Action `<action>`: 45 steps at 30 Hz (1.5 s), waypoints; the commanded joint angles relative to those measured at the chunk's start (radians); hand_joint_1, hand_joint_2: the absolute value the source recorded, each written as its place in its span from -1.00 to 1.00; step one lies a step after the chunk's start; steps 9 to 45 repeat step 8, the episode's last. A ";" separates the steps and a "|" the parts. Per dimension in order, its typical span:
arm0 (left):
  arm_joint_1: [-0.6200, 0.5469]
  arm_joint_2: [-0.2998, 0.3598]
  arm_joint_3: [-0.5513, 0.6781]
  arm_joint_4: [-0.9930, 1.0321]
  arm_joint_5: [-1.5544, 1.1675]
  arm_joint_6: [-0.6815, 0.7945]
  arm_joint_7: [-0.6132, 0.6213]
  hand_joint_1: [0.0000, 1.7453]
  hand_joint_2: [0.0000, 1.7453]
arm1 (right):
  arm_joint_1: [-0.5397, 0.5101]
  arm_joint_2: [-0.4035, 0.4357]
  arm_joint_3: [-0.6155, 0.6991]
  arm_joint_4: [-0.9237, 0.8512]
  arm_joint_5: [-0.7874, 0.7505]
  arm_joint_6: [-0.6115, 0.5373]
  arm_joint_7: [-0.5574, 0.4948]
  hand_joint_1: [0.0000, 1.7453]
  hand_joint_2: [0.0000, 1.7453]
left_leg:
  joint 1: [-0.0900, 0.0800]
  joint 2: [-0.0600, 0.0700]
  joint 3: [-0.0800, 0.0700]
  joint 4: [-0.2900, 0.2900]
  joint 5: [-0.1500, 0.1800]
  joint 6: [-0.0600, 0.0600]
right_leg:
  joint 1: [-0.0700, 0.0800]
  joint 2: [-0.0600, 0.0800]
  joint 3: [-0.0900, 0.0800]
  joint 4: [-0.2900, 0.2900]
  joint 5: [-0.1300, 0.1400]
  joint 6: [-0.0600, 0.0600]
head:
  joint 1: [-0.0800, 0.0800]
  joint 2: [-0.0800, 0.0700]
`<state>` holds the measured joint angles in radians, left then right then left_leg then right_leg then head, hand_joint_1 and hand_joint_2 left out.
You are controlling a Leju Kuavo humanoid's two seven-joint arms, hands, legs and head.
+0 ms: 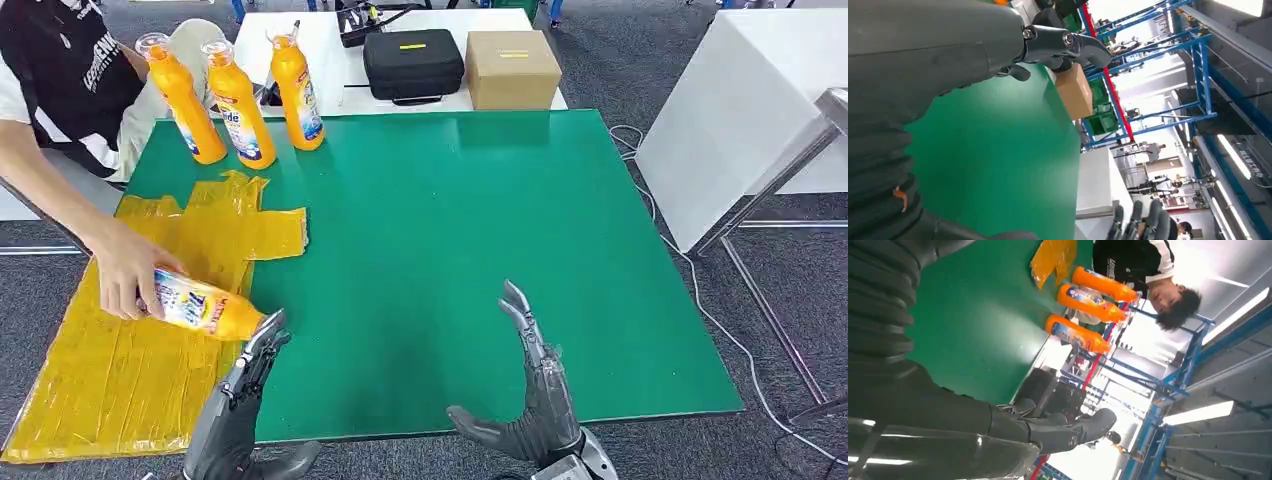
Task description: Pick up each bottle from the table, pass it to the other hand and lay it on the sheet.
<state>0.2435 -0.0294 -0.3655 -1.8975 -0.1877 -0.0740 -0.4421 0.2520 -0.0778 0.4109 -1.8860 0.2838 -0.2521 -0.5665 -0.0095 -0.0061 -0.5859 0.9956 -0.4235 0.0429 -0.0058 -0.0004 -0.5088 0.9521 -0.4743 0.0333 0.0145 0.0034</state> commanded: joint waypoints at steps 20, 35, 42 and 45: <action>-0.045 -0.014 0.007 0.046 0.026 -0.060 -0.008 -1.00 1.00 | -0.076 0.062 -0.012 0.040 0.034 0.080 0.040 -1.00 1.00 | 0.001 0.001 0.003 -0.001 0.000 -0.002 | 0.000 0.001 0.002 -0.001 0.000 -0.001 | 0.000 0.000; -0.045 -0.014 0.007 0.046 0.026 -0.060 -0.008 -1.00 1.00 | -0.076 0.062 -0.012 0.040 0.034 0.080 0.040 -1.00 1.00 | 0.001 0.001 0.003 -0.001 0.000 -0.002 | 0.000 0.001 0.002 -0.001 0.000 -0.001 | 0.000 0.000; -0.045 -0.014 0.007 0.046 0.026 -0.060 -0.008 -1.00 1.00 | -0.076 0.062 -0.012 0.040 0.034 0.080 0.040 -1.00 1.00 | 0.001 0.001 0.003 -0.001 0.000 -0.002 | 0.000 0.001 0.002 -0.001 0.000 -0.001 | 0.000 0.000; -0.045 -0.014 0.007 0.046 0.026 -0.060 -0.008 -1.00 1.00 | -0.076 0.062 -0.012 0.040 0.034 0.080 0.040 -1.00 1.00 | 0.001 0.001 0.003 -0.001 0.000 -0.002 | 0.000 0.001 0.002 -0.001 0.000 -0.001 | 0.000 0.000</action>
